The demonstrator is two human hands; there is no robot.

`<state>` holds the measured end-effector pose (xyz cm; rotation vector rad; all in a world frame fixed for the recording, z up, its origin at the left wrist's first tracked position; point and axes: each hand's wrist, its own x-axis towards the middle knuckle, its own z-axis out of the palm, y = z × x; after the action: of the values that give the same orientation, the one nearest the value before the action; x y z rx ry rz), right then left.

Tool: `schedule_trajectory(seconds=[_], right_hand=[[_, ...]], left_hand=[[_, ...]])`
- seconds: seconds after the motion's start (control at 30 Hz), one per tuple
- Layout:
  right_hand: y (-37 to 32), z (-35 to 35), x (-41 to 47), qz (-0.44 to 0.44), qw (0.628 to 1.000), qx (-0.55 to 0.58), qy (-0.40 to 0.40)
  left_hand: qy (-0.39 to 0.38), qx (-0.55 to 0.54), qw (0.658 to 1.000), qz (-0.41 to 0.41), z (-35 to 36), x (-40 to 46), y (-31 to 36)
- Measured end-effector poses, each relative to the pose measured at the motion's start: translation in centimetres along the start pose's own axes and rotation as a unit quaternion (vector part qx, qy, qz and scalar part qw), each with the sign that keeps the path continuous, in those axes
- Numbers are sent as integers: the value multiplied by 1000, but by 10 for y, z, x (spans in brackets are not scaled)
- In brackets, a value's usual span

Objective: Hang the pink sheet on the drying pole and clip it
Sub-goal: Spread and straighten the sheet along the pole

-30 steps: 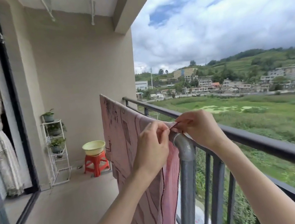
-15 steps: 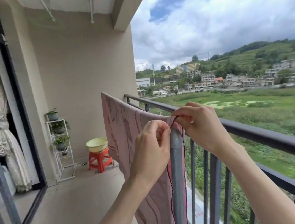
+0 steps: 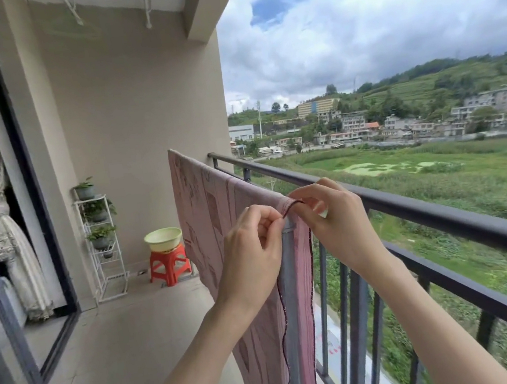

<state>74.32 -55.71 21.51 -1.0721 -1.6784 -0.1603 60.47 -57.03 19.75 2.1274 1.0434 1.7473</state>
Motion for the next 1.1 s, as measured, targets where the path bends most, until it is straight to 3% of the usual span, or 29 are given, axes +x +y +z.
schedule_trajectory(seconds=[0.17,0.43,0.7,0.9,1.1], right_hand=[[9,4,-22,36,999,2,-16],[-4,-9,-19,45,998,7,40],[7,-5,-42,59,998,4,31],[-25,-2,-34,-70,991,-90,75],[-53,54,-7,-143,977,-155,-36]], left_hand=[[11,3,1000,-29,7,-10,-5],[22,42,999,-23,8,-16,4],[-36,-12,998,-47,13,-24,0],[-70,32,997,13,-15,-11,-15],[-75,228,971,14,-74,8,-89]])
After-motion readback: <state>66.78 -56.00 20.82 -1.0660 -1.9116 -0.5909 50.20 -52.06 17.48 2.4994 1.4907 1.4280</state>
